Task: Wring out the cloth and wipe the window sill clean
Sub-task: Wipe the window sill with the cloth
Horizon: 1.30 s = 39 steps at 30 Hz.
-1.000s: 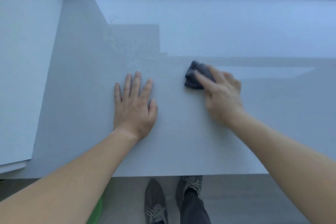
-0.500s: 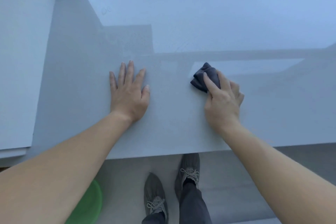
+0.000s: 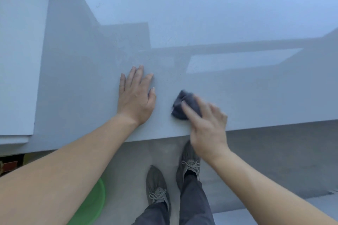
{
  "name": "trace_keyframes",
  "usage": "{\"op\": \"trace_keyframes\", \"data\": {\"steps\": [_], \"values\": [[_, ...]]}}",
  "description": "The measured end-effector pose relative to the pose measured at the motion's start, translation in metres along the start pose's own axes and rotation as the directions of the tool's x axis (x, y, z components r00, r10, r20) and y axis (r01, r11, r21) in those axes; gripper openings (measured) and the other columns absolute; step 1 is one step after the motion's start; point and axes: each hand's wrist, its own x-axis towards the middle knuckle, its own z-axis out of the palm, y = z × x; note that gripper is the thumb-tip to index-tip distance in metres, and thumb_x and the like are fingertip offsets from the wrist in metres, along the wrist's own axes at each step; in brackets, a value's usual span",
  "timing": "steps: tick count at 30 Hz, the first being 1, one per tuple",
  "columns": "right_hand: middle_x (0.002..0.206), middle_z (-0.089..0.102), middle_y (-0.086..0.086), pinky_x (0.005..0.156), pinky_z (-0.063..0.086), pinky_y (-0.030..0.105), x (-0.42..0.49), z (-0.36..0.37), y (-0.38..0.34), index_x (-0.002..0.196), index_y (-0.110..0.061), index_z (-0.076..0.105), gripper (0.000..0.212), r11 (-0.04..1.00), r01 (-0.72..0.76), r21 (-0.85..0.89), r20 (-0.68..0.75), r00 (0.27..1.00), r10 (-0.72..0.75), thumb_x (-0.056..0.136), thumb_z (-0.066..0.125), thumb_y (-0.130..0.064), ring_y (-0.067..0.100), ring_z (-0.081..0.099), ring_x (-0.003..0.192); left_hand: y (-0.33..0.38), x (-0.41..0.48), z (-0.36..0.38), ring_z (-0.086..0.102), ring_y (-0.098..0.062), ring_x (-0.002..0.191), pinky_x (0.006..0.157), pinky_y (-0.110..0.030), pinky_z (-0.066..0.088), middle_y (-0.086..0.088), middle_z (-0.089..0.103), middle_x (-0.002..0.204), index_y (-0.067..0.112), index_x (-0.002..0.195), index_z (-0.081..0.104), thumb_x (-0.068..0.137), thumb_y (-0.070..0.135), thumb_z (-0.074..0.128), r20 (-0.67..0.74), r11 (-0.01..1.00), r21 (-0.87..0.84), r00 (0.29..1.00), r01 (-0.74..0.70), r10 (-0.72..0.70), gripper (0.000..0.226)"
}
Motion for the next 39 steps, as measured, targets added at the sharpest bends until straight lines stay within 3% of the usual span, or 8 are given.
{"op": "trace_keyframes", "data": {"steps": [4, 9, 16, 21, 25, 27, 33, 39], "values": [[0.149, 0.043, 0.000, 0.089, 0.035, 0.042, -0.020, -0.011, 0.023, 0.132, -0.035, 0.058, 0.067, 0.960, 0.281, -0.013, 0.128, 0.952, -0.277, 0.071, 0.064, -0.009, 0.032, 0.047, 0.116, 0.010, -0.003, 0.000, 0.011, -0.023, 0.152, 0.122, -0.040, -0.005, -0.011, 0.020, 0.163, 0.016, 0.145, 0.043, 0.092, 0.034, 0.034, 0.014, 0.998, 0.002, 0.998, -0.057, 0.057, 0.057], [0.145, 0.046, 0.003, 0.087, 0.028, 0.041, 0.000, -0.016, 0.055, 0.133, -0.031, 0.060, 0.060, 0.971, -0.233, 0.047, -0.073, 0.969, 0.236, 0.078, 0.051, -0.008, 0.033, 0.042, 0.117, 0.015, 0.001, 0.005, 0.012, -0.023, 0.151, 0.122, -0.039, -0.003, -0.011, 0.021, 0.162, 0.015, 0.144, 0.044, 0.091, 0.032, 0.036, 0.015, 0.998, 0.002, 0.998, -0.063, 0.062, 0.057], [0.146, 0.047, 0.004, 0.089, 0.035, 0.044, 0.003, -0.022, 0.089, 0.131, -0.032, 0.061, 0.055, 0.970, 0.233, -0.062, 0.034, 0.972, -0.232, 0.079, 0.059, -0.012, 0.036, 0.050, 0.113, 0.033, 0.029, 0.004, 0.010, -0.023, 0.152, 0.123, -0.040, -0.002, -0.012, 0.018, 0.163, 0.012, 0.147, 0.040, 0.091, 0.032, 0.035, 0.004, 0.997, -0.009, 0.997, -0.080, 0.080, 0.059], [0.152, 0.039, 0.002, 0.095, 0.028, 0.047, 0.093, -0.021, 0.103, 0.138, -0.037, 0.053, 0.056, 0.956, -0.292, 0.035, -0.058, 0.954, 0.294, 0.086, 0.046, -0.019, 0.036, 0.039, 0.121, 0.037, 0.069, 0.012, 0.011, -0.024, 0.151, 0.123, -0.039, -0.003, -0.012, 0.018, 0.163, 0.013, 0.146, 0.040, 0.089, 0.033, 0.034, 0.004, 0.999, 0.020, 0.999, -0.040, 0.040, 0.061], [0.152, 0.038, 0.000, 0.090, 0.024, 0.039, 0.087, -0.003, 0.070, 0.138, -0.037, 0.052, 0.060, 0.984, 0.179, -0.016, 0.071, 0.982, -0.178, 0.082, 0.052, -0.017, 0.030, 0.038, 0.119, 0.041, 0.094, 0.019, 0.003, -0.022, 0.152, 0.122, -0.043, -0.008, -0.007, 0.012, 0.165, 0.019, 0.150, 0.033, 0.090, 0.036, 0.029, 0.046, 0.994, 0.103, 0.999, -0.029, 0.024, 0.062], [0.151, 0.039, -0.002, 0.089, 0.024, 0.037, 0.105, -0.008, 0.085, 0.137, -0.040, 0.052, 0.058, 0.962, 0.274, -0.001, 0.118, 0.955, -0.272, 0.083, 0.052, -0.017, 0.029, 0.040, 0.118, 0.040, 0.096, 0.021, -0.002, -0.022, 0.152, 0.122, -0.045, -0.009, -0.007, 0.007, 0.166, 0.021, 0.154, 0.024, 0.090, 0.038, 0.027, 0.040, 0.991, 0.133, 0.999, -0.016, 0.011, 0.066], [0.158, 0.024, -0.003, 0.097, 0.021, 0.041, 0.202, -0.007, 0.102, 0.145, -0.041, 0.038, 0.064, 0.976, -0.218, -0.006, 0.038, 0.975, 0.218, 0.089, 0.046, -0.012, 0.032, 0.030, 0.127, 0.043, 0.096, 0.023, -0.009, -0.026, 0.152, 0.121, -0.052, -0.007, -0.007, -0.001, 0.166, 0.022, 0.156, 0.015, 0.089, 0.045, 0.023, 0.069, 0.971, 0.235, 0.995, 0.052, -0.070, 0.072], [0.153, 0.033, -0.005, 0.090, 0.021, 0.036, 0.199, -0.005, 0.102, 0.141, -0.041, 0.045, 0.067, 0.943, 0.332, 0.022, 0.202, 0.922, -0.329, 0.081, 0.055, -0.012, 0.026, 0.033, 0.121, 0.044, 0.095, 0.022, -0.003, -0.025, 0.152, 0.121, -0.053, 0.000, -0.006, 0.005, 0.166, 0.022, 0.155, 0.023, 0.089, 0.045, 0.026, 0.062, 0.968, 0.244, 0.995, 0.056, -0.073, 0.070]]}}
